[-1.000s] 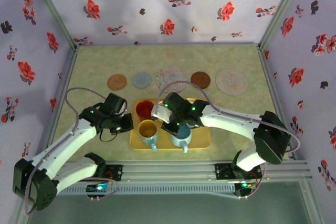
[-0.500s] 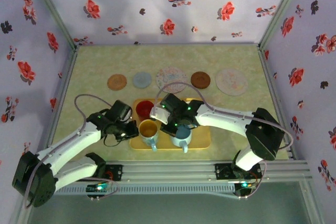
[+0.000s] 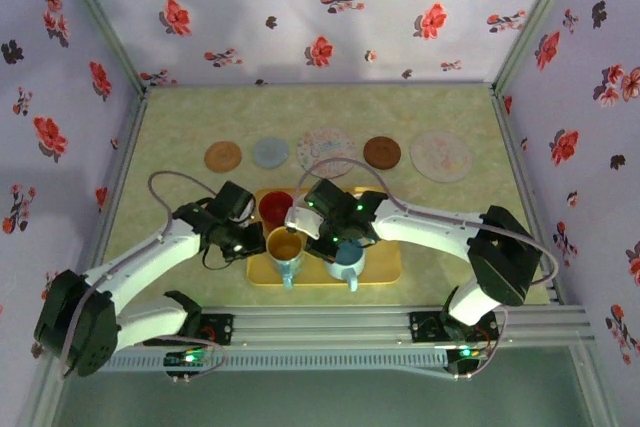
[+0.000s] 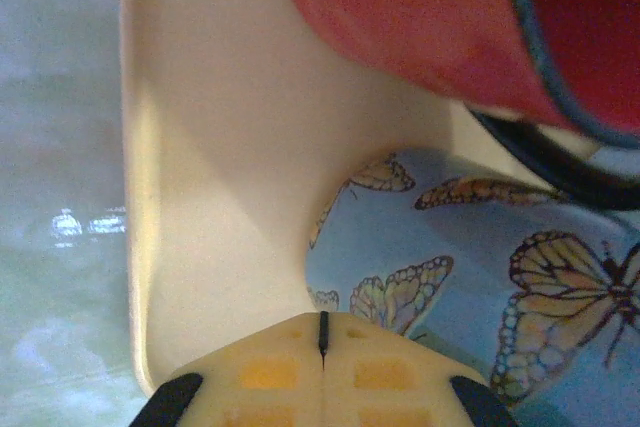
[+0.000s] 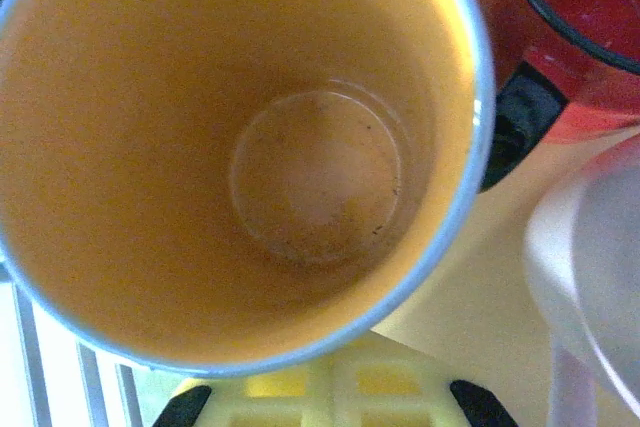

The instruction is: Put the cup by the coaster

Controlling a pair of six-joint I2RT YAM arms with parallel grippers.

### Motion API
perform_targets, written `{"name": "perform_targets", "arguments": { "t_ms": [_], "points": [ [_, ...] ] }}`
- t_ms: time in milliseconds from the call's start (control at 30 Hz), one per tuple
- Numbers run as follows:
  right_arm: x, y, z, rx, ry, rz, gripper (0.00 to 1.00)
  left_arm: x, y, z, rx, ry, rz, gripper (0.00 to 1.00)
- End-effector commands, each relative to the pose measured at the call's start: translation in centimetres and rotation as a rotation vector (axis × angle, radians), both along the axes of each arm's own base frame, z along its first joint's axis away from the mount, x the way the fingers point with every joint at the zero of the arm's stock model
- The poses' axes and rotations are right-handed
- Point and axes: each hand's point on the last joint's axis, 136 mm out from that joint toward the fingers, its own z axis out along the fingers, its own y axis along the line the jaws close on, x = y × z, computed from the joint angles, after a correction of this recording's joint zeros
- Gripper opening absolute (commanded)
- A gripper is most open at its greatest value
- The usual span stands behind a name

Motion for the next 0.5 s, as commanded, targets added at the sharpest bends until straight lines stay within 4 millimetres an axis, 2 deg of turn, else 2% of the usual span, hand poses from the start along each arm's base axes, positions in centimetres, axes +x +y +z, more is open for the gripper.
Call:
{"name": "perform_targets", "arguments": {
  "t_ms": [0, 167, 467],
  "points": [
    [-1.4, 0.2, 0.7, 0.032, 0.028, 0.052, 0.00, 1.8, -0.7, 1.5, -0.021, -0.056, -0.033, 0.00],
    [-1.2, -0.4, 0.8, 0.007, 0.018, 0.037, 0.00, 2.1, -0.9, 1.8, -0.017, -0.047, -0.058, 0.00],
    [0.1, -1.3, 1.6, 0.000, 0.020, -0.032, 0.00, 0.2, 0.1, 1.6, -0.020, -0.007, -0.048, 0.00]
  ]
}}
